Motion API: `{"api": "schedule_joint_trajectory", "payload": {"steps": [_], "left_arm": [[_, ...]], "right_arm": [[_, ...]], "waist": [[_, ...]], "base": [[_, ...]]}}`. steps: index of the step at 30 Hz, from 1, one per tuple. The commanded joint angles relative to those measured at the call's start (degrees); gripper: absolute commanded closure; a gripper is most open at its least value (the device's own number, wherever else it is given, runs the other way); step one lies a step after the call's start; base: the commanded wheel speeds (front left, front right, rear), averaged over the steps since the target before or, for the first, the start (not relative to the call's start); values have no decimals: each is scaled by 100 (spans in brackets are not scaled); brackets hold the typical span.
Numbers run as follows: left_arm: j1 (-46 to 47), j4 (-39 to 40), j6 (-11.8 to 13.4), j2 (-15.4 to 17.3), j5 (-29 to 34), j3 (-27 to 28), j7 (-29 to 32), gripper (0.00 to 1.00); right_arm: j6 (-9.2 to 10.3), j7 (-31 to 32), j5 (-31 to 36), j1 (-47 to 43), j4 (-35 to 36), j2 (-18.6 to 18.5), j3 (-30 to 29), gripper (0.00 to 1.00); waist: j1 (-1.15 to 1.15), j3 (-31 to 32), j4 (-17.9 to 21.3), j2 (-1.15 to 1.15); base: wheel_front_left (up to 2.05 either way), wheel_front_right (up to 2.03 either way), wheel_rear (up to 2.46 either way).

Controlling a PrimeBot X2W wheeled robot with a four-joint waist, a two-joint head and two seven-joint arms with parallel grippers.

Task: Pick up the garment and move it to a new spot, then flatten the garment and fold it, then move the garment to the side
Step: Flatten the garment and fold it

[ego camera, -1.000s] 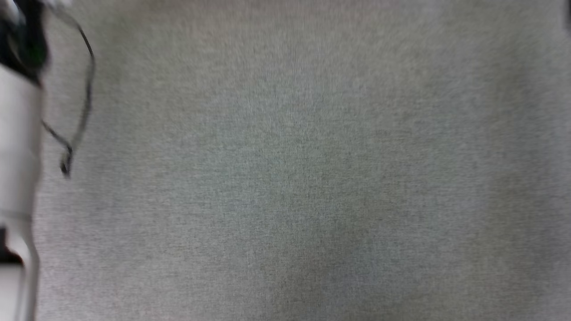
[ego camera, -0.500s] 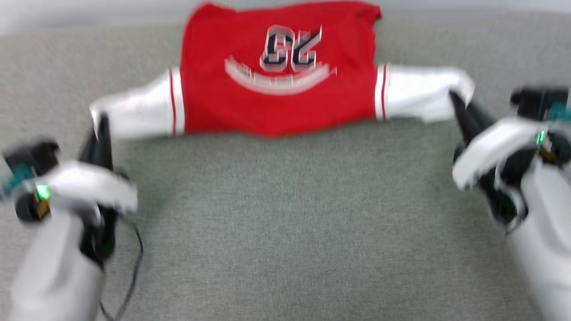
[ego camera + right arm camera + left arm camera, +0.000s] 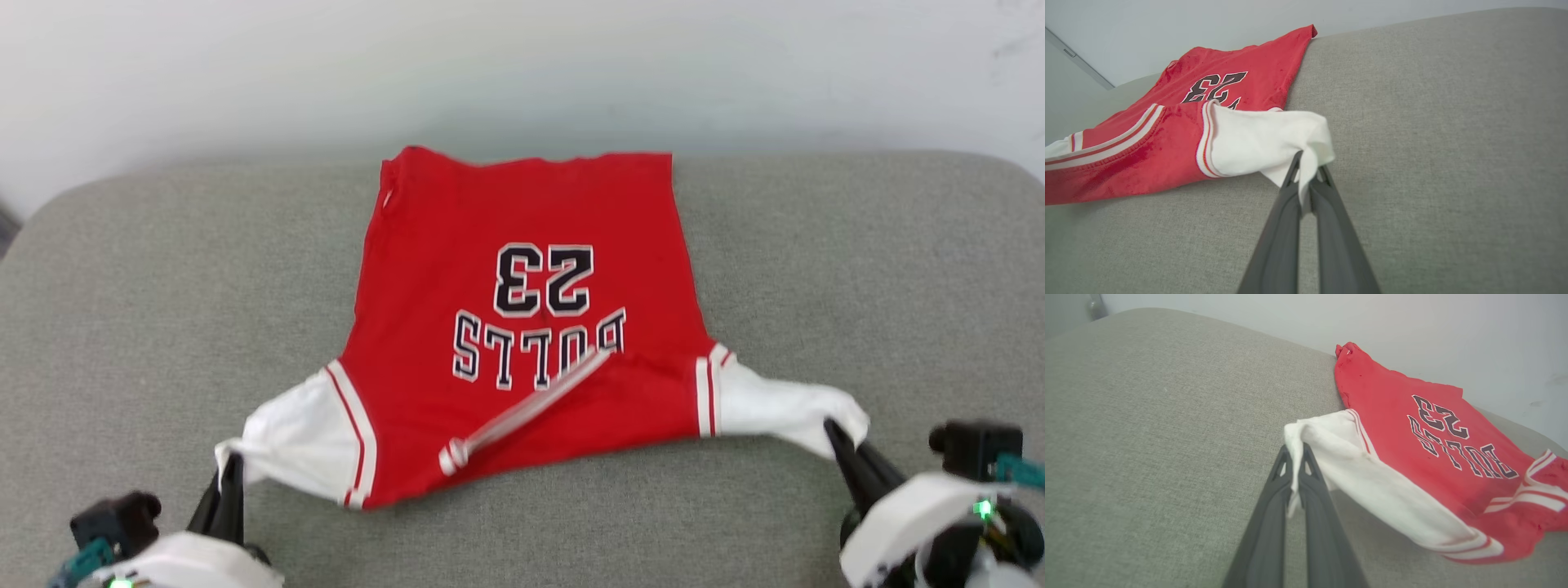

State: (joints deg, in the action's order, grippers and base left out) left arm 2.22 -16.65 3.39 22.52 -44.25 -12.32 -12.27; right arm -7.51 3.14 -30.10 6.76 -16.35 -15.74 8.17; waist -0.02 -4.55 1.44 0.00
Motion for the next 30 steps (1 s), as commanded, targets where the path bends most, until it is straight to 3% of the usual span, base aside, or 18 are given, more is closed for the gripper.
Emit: {"api": "schedule_joint_trajectory", "payload": {"steps": [1, 7, 8, 9, 10, 20, 26, 30], "left_arm": [[-227, 135, 94, 29, -37, 36, 53, 100], [-819, 654, 408, 95, -68, 67, 191, 100], [-868, 731, 441, 96, -64, 66, 199, 100], [-903, 802, 479, 101, -53, 62, 220, 100], [-926, 878, 516, 106, -33, 57, 225, 100], [-721, 1697, 674, 141, 265, -105, 192, 100], [-459, 2208, 725, 142, 528, -303, 225, 100], [-138, 2407, 627, 75, 657, -472, 205, 100]], "right_arm": [[4, 92, 60, -343, 187, 105, -136, 100], [4, 528, 380, -1380, 751, 456, -655, 100], [4, 591, 461, -1486, 817, 485, -735, 65], [4, 666, 495, -1575, 877, 549, -815, 4], [4, 715, 530, -1632, 962, 610, -867, 0], [3, 717, 608, -1104, 1537, 712, -1758, 0], [3, 1073, 454, 247, 765, 404, -2049, 0], [3, 1570, 427, 1414, -19, 140, -2093, 0]], "waist": [[2, 136, -40, 0], [2, 242, -82, 0], [2, 247, -94, 0], [2, 247, -111, 0], [2, 239, -128, 0], [2, -60, -453, 0], [2, -507, -798, 0], [2, -981, -1098, 0]], "base": [[0, 0, 0], [0, 0, 0], [0, 0, 0], [0, 0, 0], [0, 0, 0], [0, 0, 0], [0, 0, 0], [0, 0, 0]]}}
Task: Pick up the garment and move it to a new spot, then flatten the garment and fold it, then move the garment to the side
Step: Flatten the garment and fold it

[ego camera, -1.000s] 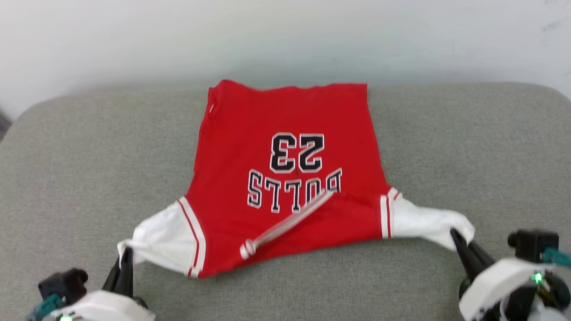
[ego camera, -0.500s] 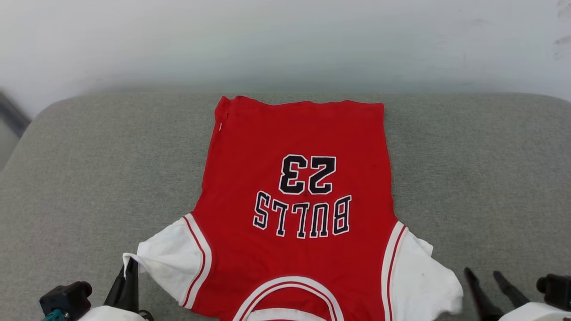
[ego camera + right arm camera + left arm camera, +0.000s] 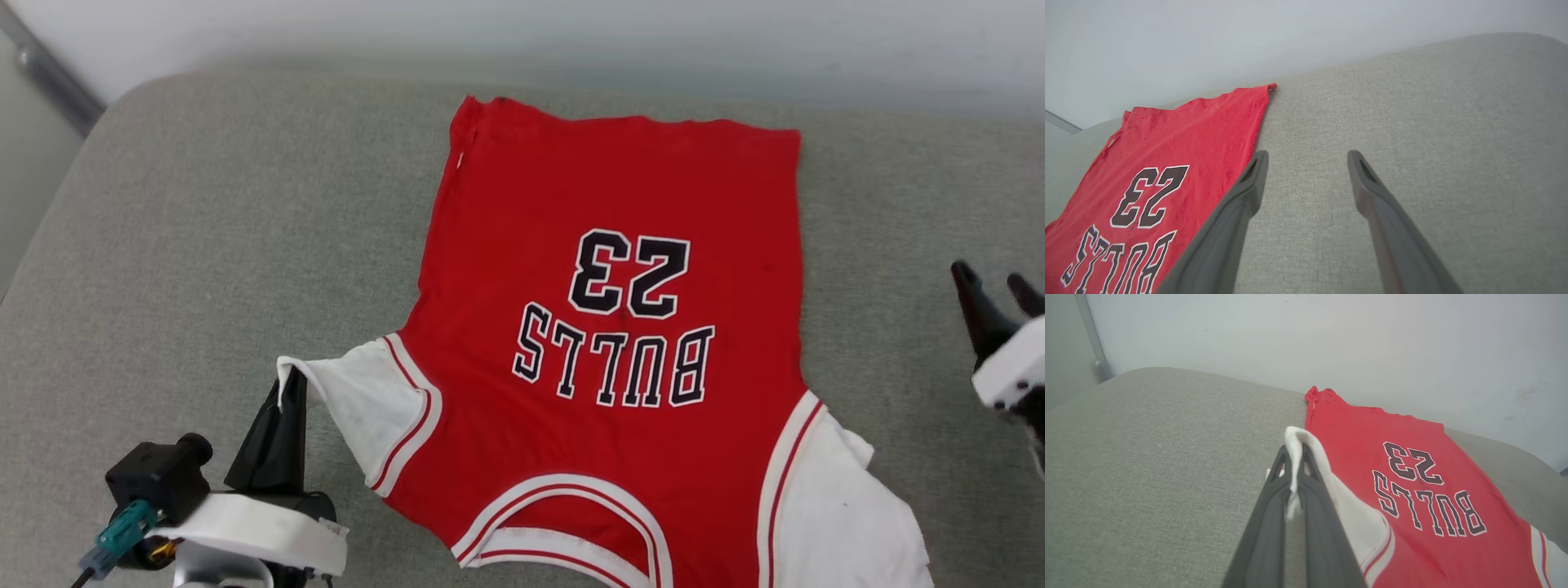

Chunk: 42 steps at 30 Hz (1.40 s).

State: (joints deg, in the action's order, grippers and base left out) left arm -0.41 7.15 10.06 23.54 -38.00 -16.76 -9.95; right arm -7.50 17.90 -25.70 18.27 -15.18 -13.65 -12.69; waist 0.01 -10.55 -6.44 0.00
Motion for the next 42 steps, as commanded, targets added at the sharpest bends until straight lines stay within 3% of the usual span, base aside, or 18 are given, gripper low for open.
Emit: {"api": "schedule_joint_trajectory", "payload": {"steps": [1, 8, 17, 23, 29, 30, 31, 38, 42], "left_arm": [[207, 62, -61, -54, 64, -70, -51, 100], [756, 129, -322, -316, 180, -305, -246, 100], [1195, 61, -569, -566, 275, -411, -417, 100], [1390, -82, -750, -725, 305, -404, -489, 100], [1429, -280, -877, -849, 341, -350, -511, 100], [1432, -306, -897, -866, 349, -335, -515, 100], [1435, -333, -908, -881, 349, -327, -519, 100], [1380, -518, -984, -945, 395, -251, -528, 100], [1219, -656, -948, -886, 389, -167, -530, 100]], "right_arm": [[2, 242, 43, 532, -332, -146, 5, 0], [2, 1403, 325, 2331, -1247, -465, -122, 0], [2, 2655, 997, 3894, -1645, -555, -84, 0], [2, 3127, 1382, 4418, -1887, -473, -178, 0], [3, 3765, 1661, 4291, -2264, -390, -310, 0], [4, 3850, 1717, 4253, -2290, -383, -343, 57], [6, 3894, 1737, 4228, -2275, -365, -351, 100], [3, 3908, 1870, 4270, -1999, -448, -366, 100], [3, 3891, 1827, 4192, -1774, -605, -57, 100]], "waist": [[-1, -495, -386, 0], [-1, -1306, -929, 0], [-1, -2013, -1273, 0], [-1, -2289, -1427, 0], [-1, -2345, -1492, 0], [-1, -2338, -1499, 0], [-1, -2327, -1506, 0], [-1, -2081, -1457, 0], [-1, -1732, -1293, 0]], "base": [[0, 0, 0], [0, 0, 0], [0, 0, 0], [0, 0, 0], [0, 0, 0], [0, 0, 0], [0, 0, 0], [0, 0, 0], [0, 0, 0]]}}
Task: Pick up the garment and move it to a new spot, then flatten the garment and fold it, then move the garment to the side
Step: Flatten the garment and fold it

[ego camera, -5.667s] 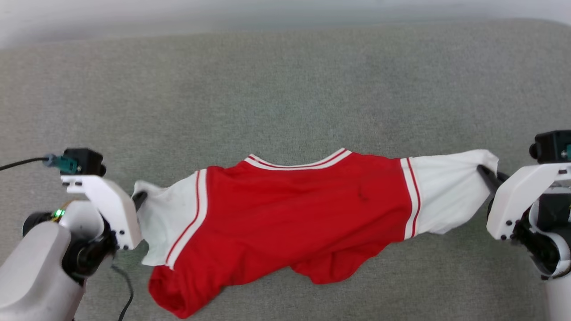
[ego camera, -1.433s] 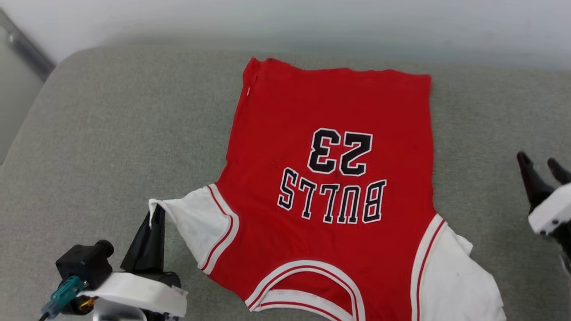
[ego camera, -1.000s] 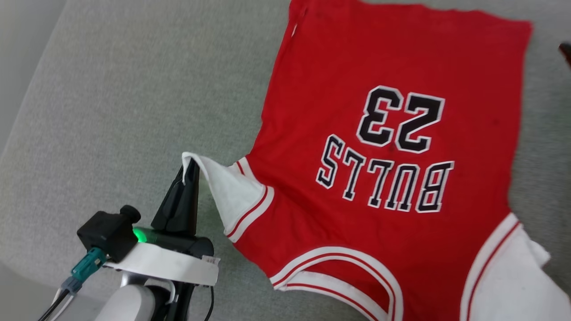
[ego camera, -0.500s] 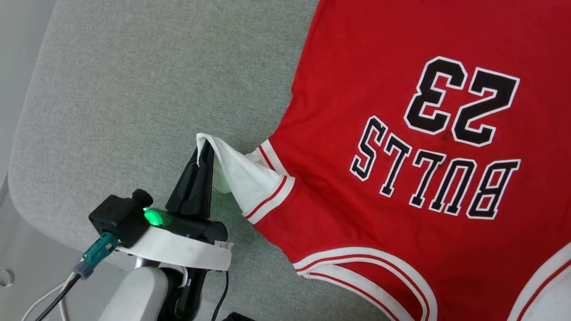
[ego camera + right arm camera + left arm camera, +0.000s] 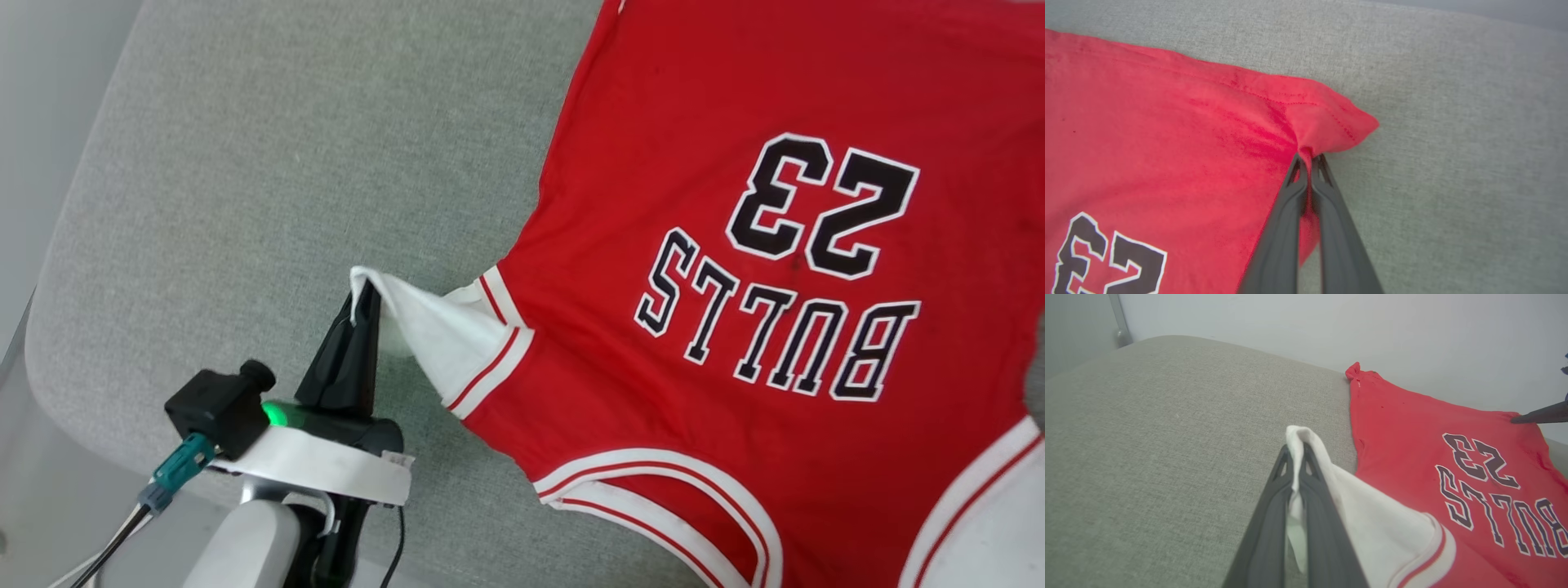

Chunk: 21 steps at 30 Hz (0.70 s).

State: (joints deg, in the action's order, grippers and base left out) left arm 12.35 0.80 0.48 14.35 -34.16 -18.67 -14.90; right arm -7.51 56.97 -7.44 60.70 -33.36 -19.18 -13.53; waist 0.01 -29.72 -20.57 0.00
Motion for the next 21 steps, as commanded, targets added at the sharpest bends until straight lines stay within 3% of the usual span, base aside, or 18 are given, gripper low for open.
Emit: {"api": "schedule_joint_trajectory", "payload": {"steps": [1, 10, 21], "left_arm": [[-92, -37, 33, 53, -1, 49, -35, 100], [-602, -143, 297, 375, -97, 389, 78, 100], [-1457, 18, 721, 806, -260, 774, 444, 100]], "right_arm": [[4, 0, -47, -113, 125, -99, 137, 100], [4, 159, -896, -1321, 1264, -452, 1033, 100], [5, 758, -1472, -4374, 3412, -619, 1146, 100]], "waist": [[-1, 270, 173, 0], [-1, 1108, 953, 0], [-1, 1868, 1996, 0]], "base": [[0, 0, 0], [0, 0, 0], [0, 0, 0]]}}
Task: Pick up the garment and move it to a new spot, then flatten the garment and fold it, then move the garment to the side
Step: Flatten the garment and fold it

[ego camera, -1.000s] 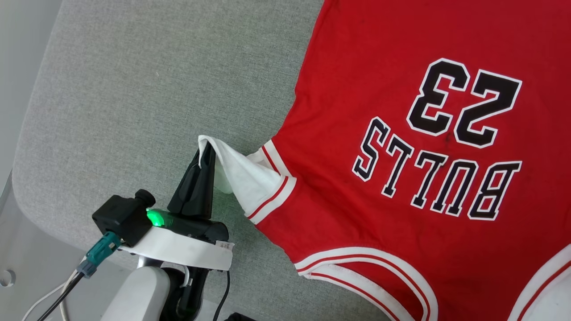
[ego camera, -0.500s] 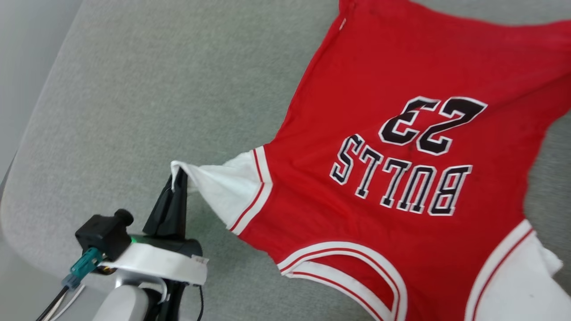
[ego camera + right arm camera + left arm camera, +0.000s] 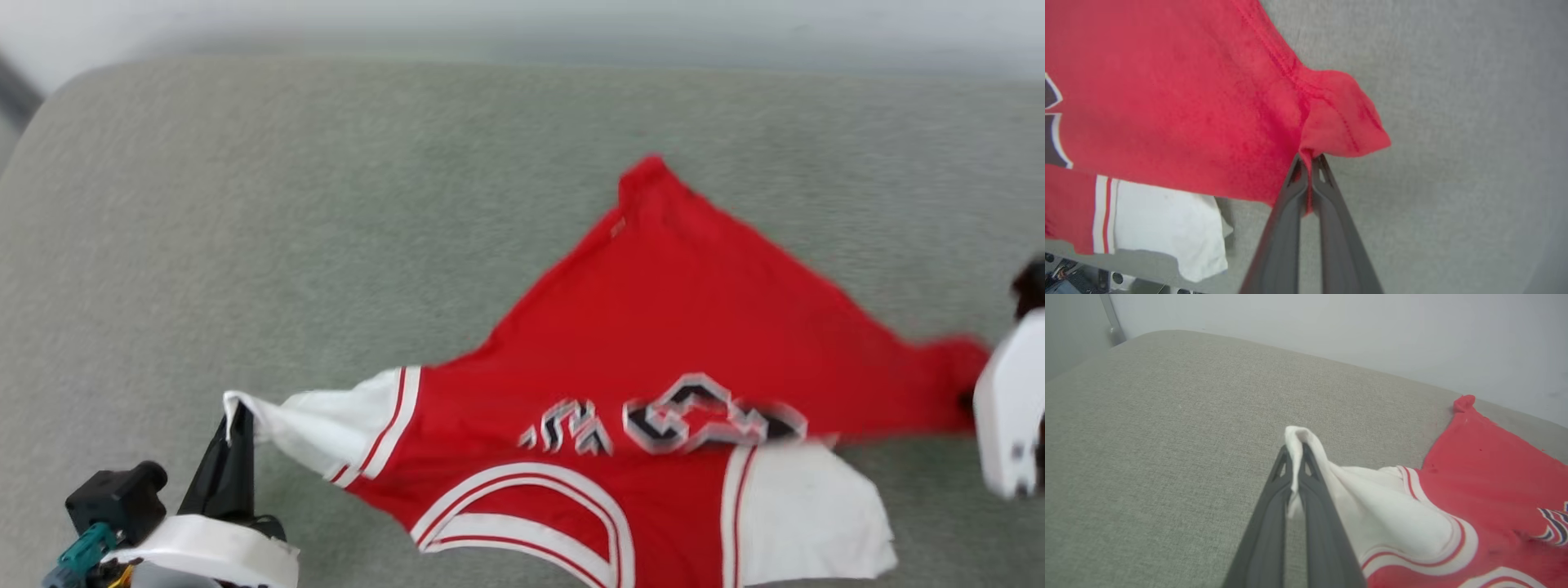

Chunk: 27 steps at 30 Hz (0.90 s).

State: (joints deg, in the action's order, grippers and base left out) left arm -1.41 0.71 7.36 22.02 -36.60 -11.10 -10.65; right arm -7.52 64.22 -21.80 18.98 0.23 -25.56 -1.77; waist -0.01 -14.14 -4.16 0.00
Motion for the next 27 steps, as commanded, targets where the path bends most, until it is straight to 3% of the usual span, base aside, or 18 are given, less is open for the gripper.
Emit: {"api": "schedule_joint_trajectory", "payload": {"steps": [1, 10, 11, 12, 23, 27], "left_arm": [[-134, 46, 66, 61, -36, 49, 39, 100], [-475, 167, 233, 198, -122, 114, 304, 100], [-487, 191, 253, 202, -123, 111, 328, 100], [-499, 209, 267, 214, -129, 104, 360, 100], [-413, 435, 374, 321, -89, 60, 594, 100], [-304, 495, 390, 319, -67, 46, 621, 100]], "right_arm": [[5, 65, -39, -521, 222, 68, -55, 100], [5, -21, -148, -2698, 521, 833, -134, 100], [5, -187, -178, -2751, 498, 916, -120, 57], [5, -369, -192, -2782, 488, 951, -81, 0], [4, -3388, -369, -1886, 831, 1253, -407, 0], [4, -3825, -529, -1416, 621, 1224, -354, 0]], "waist": [[1, 344, 425, 0], [1, 630, 875, 0], [1, 632, 906, 0], [1, 640, 938, 0], [1, 548, 965, 0], [1, 433, 916, 0]], "base": [[0, 0, 0], [0, 0, 0], [0, 0, 0], [0, 0, 0], [0, 0, 0], [0, 0, 0]]}}
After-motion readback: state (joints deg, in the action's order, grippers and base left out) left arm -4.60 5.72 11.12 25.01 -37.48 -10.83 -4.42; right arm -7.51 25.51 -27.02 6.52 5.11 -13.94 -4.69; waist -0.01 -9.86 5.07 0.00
